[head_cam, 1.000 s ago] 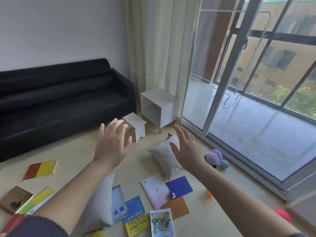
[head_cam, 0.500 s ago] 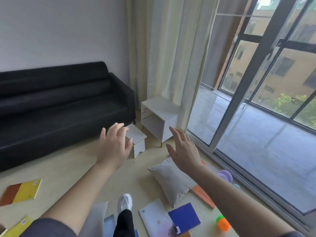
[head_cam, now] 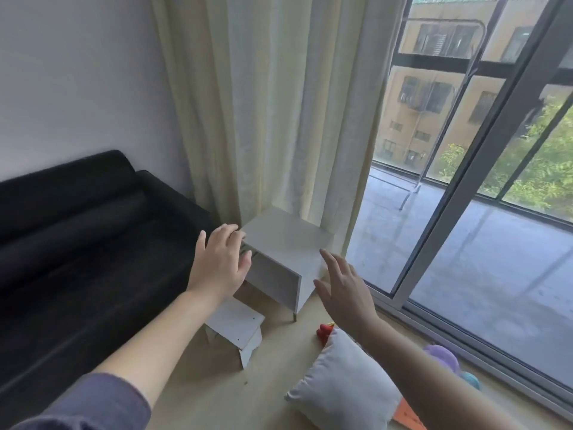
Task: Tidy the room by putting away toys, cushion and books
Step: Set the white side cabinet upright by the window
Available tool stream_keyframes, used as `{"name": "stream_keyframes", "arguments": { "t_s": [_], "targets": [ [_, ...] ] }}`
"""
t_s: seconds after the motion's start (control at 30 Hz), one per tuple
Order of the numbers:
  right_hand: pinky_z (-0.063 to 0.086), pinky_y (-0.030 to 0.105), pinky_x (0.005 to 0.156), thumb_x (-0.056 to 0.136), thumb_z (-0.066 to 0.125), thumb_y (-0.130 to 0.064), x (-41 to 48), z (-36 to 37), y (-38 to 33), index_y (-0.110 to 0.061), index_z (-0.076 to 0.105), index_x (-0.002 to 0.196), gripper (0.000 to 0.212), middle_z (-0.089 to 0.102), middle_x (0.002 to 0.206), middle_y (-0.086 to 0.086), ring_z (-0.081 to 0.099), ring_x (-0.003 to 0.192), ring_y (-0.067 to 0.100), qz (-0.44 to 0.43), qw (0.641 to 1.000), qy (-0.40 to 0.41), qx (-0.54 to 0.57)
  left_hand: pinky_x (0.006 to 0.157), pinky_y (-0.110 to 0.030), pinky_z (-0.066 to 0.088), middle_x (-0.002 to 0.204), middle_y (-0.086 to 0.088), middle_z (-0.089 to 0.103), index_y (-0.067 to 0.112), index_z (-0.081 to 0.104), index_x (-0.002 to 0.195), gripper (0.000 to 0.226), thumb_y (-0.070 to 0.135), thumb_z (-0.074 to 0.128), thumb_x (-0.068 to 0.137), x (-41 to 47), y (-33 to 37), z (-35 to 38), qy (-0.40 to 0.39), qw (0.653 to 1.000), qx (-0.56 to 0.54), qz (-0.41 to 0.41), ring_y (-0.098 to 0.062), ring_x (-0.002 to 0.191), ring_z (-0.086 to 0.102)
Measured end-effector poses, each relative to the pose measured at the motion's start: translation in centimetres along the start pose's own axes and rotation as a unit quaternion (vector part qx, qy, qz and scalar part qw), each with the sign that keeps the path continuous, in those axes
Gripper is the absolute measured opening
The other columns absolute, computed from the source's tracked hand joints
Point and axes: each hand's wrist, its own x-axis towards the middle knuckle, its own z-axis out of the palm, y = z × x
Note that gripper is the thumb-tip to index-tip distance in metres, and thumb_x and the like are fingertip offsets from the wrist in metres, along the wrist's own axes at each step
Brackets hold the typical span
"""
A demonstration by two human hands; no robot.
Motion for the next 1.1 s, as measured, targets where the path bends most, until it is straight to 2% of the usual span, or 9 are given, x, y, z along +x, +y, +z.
{"name": "stream_keyframes", "arguments": {
  "t_s": [0.17, 0.37, 0.5, 0.73, 0.87, 0.93, 1.0, 1.1],
  "targets": [
    [0.045, 0.037, 0.099, 0.098, 0.045, -0.041, 7.4, 3.9, 0.8, -0.024, 0.021, 0.152, 0.062, 0.033, 0.152, -0.002, 0.04, 0.134, 0.022, 0.047, 0.999, -0.019, -0.01, 0.106, -0.057, 0.034, 0.127, -0.006, 0.056, 0.011, 0.059, 0.117, 0.032, 0.029, 0.056, 0.091, 5.7, -4.2, 5.0, -0.043, 0.999, -0.004, 0.007, -0.023, 0.123, 0.05],
    [0.046, 0.039, 0.096, 0.096, 0.047, -0.042, 16.3, 10.7, 2.6, -0.025, 0.018, 0.152, 0.065, 0.032, 0.151, -0.001, 0.041, 0.131, 0.026, 0.106, 0.992, -0.068, -0.002, 0.109, -0.051, 0.032, 0.135, -0.004, 0.051, 0.013, 0.054, 0.126, 0.038, 0.035, 0.048, 0.095, 12.7, -9.0, 12.4, -0.123, 0.992, 0.032, 0.004, -0.02, 0.127, 0.047],
    [0.045, 0.039, 0.1, 0.094, 0.051, -0.044, 23.3, 17.1, 5.4, -0.026, 0.013, 0.153, 0.073, 0.028, 0.152, 0.002, 0.035, 0.135, 0.027, 0.161, 0.979, -0.126, 0.008, 0.111, -0.043, 0.03, 0.14, 0.0, 0.044, 0.017, 0.045, 0.134, 0.044, 0.039, 0.042, 0.096, 18.9, -13.1, 20.5, -0.198, 0.977, 0.075, 0.013, -0.017, 0.13, 0.042],
    [0.044, 0.044, 0.105, 0.088, 0.061, -0.05, 33.2, 30.6, 11.5, -0.03, -0.003, 0.154, 0.094, 0.006, 0.161, 0.009, 0.018, 0.144, 0.036, 0.239, 0.937, -0.253, -0.038, 0.109, -0.039, 0.036, 0.145, -0.002, 0.038, 0.018, 0.034, 0.142, 0.055, 0.042, 0.046, 0.094, 26.5, -19.7, 37.6, -0.295, 0.947, 0.118, 0.04, -0.019, 0.134, 0.038],
    [0.041, 0.048, 0.108, 0.087, 0.064, -0.048, 36.8, 37.8, 14.7, -0.036, -0.013, 0.152, 0.102, -0.014, 0.162, 0.006, 0.001, 0.148, 0.04, 0.267, 0.919, -0.284, -0.061, 0.11, -0.042, 0.035, 0.152, -0.009, 0.025, 0.02, 0.017, 0.149, 0.072, 0.047, 0.051, 0.092, 29.1, -23.1, 47.0, -0.33, 0.93, 0.15, 0.061, -0.027, 0.139, 0.03],
    [0.044, 0.05, 0.105, 0.085, 0.066, -0.048, 37.7, 42.7, 16.6, -0.04, -0.019, 0.149, 0.107, -0.021, 0.16, 0.005, -0.003, 0.148, 0.041, 0.287, 0.914, -0.278, -0.069, 0.111, -0.044, 0.033, 0.156, -0.013, 0.014, 0.022, 0.006, 0.151, 0.082, 0.05, 0.054, 0.09, 30.1, -25.2, 52.8, -0.339, 0.924, 0.164, 0.062, -0.033, 0.142, 0.022],
    [0.047, 0.049, 0.1, 0.085, 0.067, -0.047, 38.1, 46.0, 17.9, -0.041, -0.022, 0.148, 0.109, -0.025, 0.159, 0.004, -0.006, 0.147, 0.041, 0.296, 0.908, -0.281, -0.093, 0.112, -0.046, 0.03, 0.157, -0.016, 0.001, 0.023, -0.007, 0.151, 0.092, 0.051, 0.054, 0.089, 30.8, -26.9, 57.0, -0.357, 0.913, 0.186, 0.062, -0.037, 0.144, 0.013],
    [0.039, 0.052, 0.105, 0.089, 0.064, -0.039, 38.1, 49.8, 19.2, -0.04, -0.022, 0.148, 0.104, -0.027, 0.158, 0.004, -0.01, 0.147, 0.04, 0.304, 0.903, -0.272, -0.137, 0.114, -0.048, 0.026, 0.157, -0.019, -0.012, 0.025, -0.019, 0.149, 0.096, 0.051, 0.051, 0.09, 31.3, -29.6, 62.3, -0.356, 0.907, 0.213, 0.073, -0.041, 0.145, 0.005]
  ]
}}
